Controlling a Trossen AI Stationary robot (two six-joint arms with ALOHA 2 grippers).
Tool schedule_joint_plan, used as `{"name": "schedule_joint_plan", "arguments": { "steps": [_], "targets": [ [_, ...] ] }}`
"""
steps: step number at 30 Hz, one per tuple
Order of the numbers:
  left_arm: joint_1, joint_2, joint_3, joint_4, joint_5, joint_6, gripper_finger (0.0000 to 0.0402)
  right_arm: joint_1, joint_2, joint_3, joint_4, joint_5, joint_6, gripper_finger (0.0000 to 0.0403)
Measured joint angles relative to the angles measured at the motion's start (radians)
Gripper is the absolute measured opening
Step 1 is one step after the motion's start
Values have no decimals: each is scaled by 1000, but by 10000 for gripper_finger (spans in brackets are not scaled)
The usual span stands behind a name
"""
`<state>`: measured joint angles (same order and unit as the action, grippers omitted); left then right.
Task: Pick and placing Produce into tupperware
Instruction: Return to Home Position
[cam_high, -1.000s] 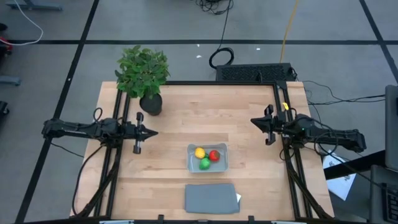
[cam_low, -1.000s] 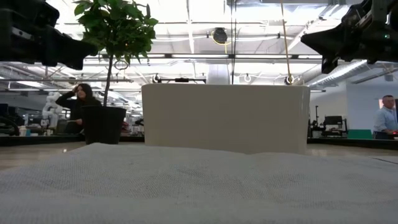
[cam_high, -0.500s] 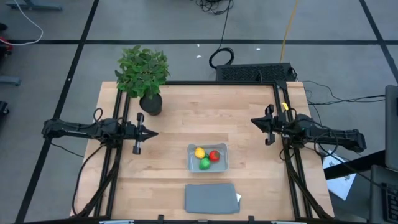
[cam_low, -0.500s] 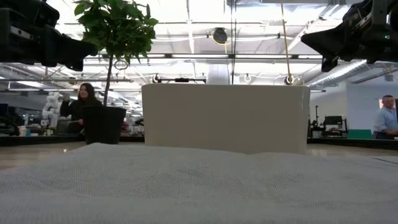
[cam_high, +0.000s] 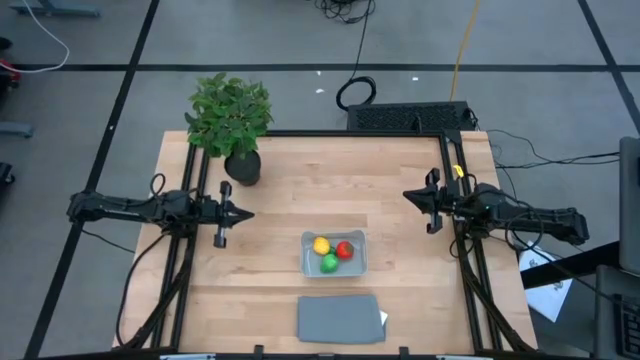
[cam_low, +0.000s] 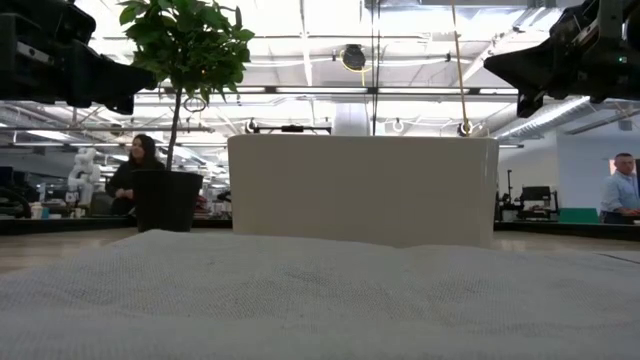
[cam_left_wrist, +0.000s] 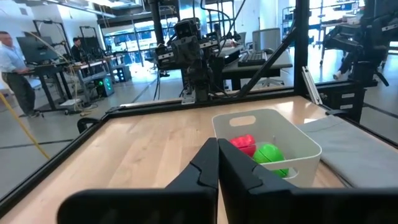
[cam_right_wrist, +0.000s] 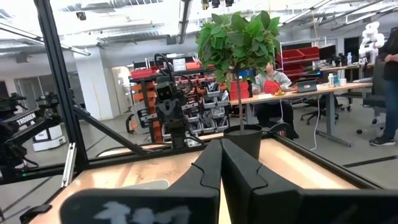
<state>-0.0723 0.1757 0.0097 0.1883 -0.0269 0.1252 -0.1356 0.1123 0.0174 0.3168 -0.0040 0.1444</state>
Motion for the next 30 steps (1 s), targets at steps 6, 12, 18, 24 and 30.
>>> {"name": "schedule_joint_plan", "arguments": {
  "steps": [6,12,18,24,30],
  "targets": [
    [0,0,0,0,0,0,13,0,0,0,0,0,0,0],
    [0,0,0,0,0,0,25,0,0,0,0,0,0,0],
    [0,0,0,0,0,0,26,0,0,0,0,0,0,0],
    [0,0,0,0,-1,0,26,0,0,0,0,0,0,0],
    [0,0,1,0,-1,0,26,0,0,-1,0,0,0,0]
  ]
}}
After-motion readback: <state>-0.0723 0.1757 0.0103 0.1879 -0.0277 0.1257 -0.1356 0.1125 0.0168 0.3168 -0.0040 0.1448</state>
